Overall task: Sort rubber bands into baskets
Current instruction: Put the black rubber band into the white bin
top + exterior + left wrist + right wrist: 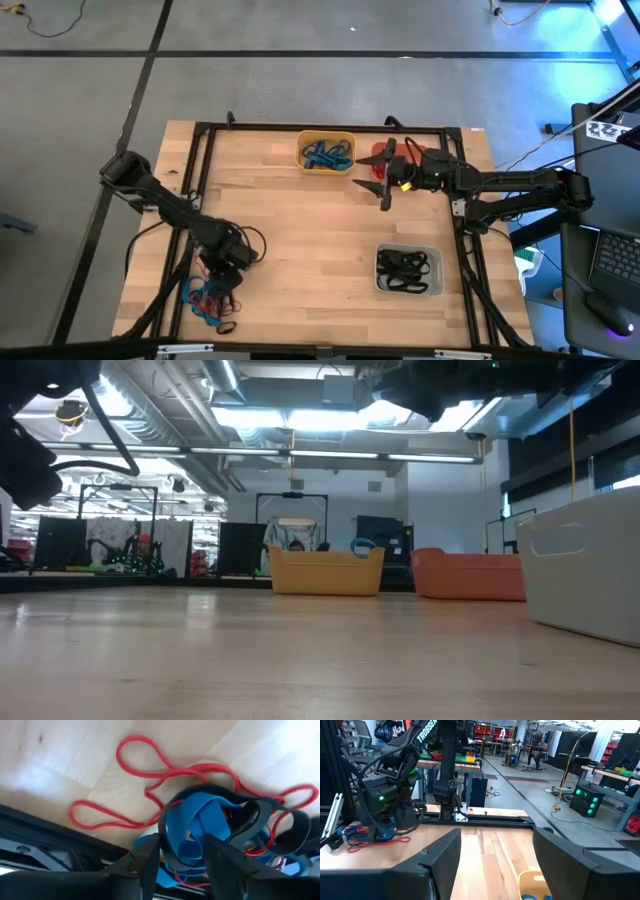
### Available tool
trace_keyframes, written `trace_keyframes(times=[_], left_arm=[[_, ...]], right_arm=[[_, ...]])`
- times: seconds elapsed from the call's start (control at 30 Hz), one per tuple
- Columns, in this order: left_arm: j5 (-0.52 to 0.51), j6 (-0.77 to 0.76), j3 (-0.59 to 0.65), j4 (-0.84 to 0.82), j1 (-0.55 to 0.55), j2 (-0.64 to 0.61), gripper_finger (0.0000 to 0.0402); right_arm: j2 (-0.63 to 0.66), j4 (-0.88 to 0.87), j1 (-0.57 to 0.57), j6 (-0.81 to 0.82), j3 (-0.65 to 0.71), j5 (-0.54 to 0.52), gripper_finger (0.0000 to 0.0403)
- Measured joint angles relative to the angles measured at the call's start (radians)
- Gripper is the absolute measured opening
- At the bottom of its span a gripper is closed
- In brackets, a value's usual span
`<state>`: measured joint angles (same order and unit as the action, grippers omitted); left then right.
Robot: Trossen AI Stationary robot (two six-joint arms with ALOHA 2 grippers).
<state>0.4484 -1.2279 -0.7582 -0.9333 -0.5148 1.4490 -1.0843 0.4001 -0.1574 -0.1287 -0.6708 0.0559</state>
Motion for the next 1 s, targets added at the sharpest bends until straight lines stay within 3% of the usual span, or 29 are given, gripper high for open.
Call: trace_keyframes(times=[0.37, 0.67, 1.0], left_arm=[[-0.006, 0.170, 0.000, -0.002, 0.027, 0.000, 0.0007], [-0.093, 0.271, -0.075, -0.011, 0.048, 0.000, 0.0004], [-0.361, 0.426, -0.243, -0.081, 0.101, -0.001, 0.0004]], right_arm=[[0.000, -0.006, 0.000, 0.000, 0.000, 0.000, 0.0247], [0.000, -0.048, 0.002, 0.032, 0.000, 0.015, 0.0247], [0.000, -0.176, 0.005, 0.108, 0.000, 0.052, 0.0247]])
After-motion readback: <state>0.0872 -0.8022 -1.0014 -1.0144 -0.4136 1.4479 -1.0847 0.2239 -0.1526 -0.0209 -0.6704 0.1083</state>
